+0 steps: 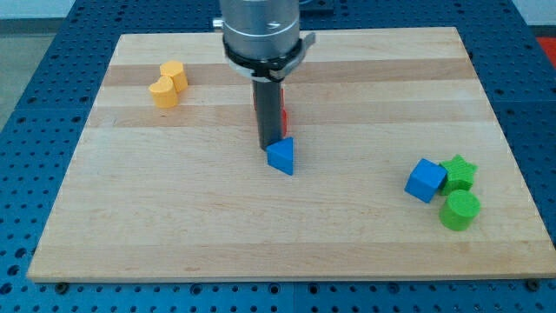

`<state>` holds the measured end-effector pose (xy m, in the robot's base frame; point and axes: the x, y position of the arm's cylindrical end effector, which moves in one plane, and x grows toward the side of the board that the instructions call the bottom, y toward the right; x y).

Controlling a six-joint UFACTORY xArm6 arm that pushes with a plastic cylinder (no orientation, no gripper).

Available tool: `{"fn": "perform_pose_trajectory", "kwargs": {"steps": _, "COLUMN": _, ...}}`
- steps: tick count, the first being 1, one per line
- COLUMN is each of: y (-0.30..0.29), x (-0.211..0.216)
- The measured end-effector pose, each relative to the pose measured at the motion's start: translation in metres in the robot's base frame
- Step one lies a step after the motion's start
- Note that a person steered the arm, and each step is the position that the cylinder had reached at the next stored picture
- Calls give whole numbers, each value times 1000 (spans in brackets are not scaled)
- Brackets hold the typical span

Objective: Slide the triangle parallel to the cube

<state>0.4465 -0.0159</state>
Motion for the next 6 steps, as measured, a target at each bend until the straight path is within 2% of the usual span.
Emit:
{"fn": "perform_pose_trajectory", "kwargs": {"steps": 2, "y": 78, "x": 41}}
{"fn": "perform_pose_trajectory", "kwargs": {"steps": 3, "y": 89, "x": 36}}
{"fn": "perform_pose_trajectory", "kwargs": {"steps": 4, "y": 60, "x": -10}}
{"fn": "perform_pose_trajectory", "kwargs": {"steps": 5, "y": 24, "x": -36}}
{"fn": "perform_pose_trajectory", "kwargs": {"steps": 6, "y": 4, "x": -5}}
